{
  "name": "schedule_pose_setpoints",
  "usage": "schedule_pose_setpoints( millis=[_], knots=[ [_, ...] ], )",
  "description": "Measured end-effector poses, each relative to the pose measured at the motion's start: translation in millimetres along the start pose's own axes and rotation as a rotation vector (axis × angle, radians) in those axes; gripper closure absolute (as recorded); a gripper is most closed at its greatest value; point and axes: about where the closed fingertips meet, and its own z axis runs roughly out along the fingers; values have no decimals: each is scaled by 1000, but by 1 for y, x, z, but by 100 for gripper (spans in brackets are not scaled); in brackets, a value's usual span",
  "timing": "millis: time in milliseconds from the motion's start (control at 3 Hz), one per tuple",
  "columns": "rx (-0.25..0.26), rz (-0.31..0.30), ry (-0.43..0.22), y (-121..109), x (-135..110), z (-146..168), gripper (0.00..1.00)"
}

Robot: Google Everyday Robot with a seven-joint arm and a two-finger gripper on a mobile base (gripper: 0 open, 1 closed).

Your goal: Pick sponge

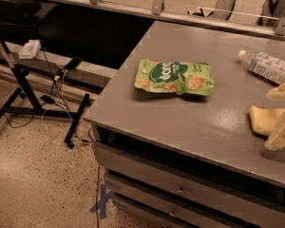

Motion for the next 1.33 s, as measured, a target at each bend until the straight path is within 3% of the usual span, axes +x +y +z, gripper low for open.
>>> schedule_pose_setpoints(
  millis=[667,1000,1333],
  knots=[
    [-26,33,-44,-4,-14,5,64],
    [-64,47,-92,-9,-44,1,87],
    [-87,43,-182,-16,-87,-9,100]
  ],
)
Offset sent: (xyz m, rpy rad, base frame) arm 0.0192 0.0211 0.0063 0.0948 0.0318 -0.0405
